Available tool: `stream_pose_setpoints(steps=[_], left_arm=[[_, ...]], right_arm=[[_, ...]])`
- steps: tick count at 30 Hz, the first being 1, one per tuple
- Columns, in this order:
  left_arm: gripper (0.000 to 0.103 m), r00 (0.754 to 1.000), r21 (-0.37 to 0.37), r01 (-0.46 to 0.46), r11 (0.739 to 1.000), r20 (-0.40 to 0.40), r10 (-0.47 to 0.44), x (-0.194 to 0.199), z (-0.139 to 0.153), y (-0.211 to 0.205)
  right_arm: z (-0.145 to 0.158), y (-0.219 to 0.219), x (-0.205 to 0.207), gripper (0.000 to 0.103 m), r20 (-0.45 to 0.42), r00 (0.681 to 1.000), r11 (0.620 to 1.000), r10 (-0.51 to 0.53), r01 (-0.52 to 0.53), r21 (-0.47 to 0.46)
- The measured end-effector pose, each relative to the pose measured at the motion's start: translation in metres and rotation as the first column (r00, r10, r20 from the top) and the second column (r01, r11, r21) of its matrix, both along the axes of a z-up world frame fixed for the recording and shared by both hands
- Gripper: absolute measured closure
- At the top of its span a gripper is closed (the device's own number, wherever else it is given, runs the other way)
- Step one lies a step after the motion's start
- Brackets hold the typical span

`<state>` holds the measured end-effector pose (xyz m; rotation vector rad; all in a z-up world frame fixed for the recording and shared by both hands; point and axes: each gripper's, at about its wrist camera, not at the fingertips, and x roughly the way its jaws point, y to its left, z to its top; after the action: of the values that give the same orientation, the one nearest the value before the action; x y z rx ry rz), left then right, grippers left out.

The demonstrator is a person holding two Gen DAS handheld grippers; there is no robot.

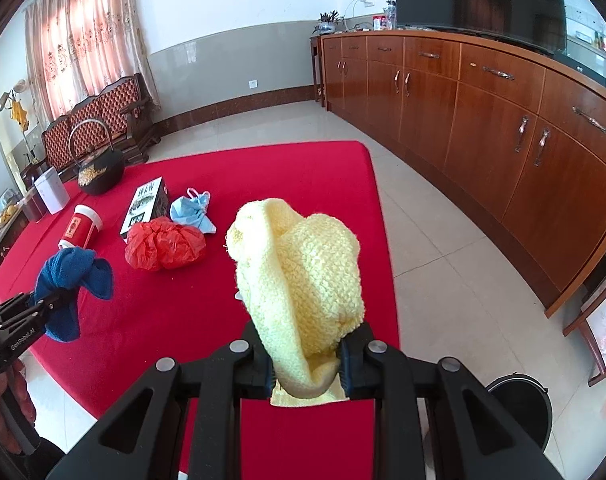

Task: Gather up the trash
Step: 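Lift the blue towel and yellow cloth and carry them over the bin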

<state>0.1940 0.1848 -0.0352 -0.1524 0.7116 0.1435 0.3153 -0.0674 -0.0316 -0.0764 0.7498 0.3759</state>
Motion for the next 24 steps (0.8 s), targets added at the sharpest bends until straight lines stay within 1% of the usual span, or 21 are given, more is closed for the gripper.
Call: stream_pose_setpoints(steps=[8, 13, 18, 24], left_arm=[[0.079, 0.995, 0.006, 0.087, 0.996, 0.054, -0.087, 0.002, 0.028, -0.042], [0.079, 0.988, 0.005, 0.140, 0.990, 0.068, -0.140, 0.004, 0.036, -0.069], [0.079, 0.977, 0.009, 0.199, 0.980, 0.072, -0.199, 0.007, 0.039, -0.097], [0.079, 0.960, 0.018, 0.273, 0.962, 0.068, -0.273, 0.011, 0.039, -0.137]], right_arm=[[0.028, -0.038, -0.022, 0.078, 0.053, 0.997, 0.999, -0.049, 0.049, 0.013], [0.041, -0.068, -0.035, 0.078, 0.076, 0.993, 0.996, -0.090, 0.089, 0.021], [0.045, -0.100, -0.047, 0.078, 0.082, 0.987, 0.991, -0.135, 0.133, 0.020], [0.041, -0.143, -0.058, 0.078, 0.074, 0.978, 0.980, -0.197, 0.196, 0.021]])
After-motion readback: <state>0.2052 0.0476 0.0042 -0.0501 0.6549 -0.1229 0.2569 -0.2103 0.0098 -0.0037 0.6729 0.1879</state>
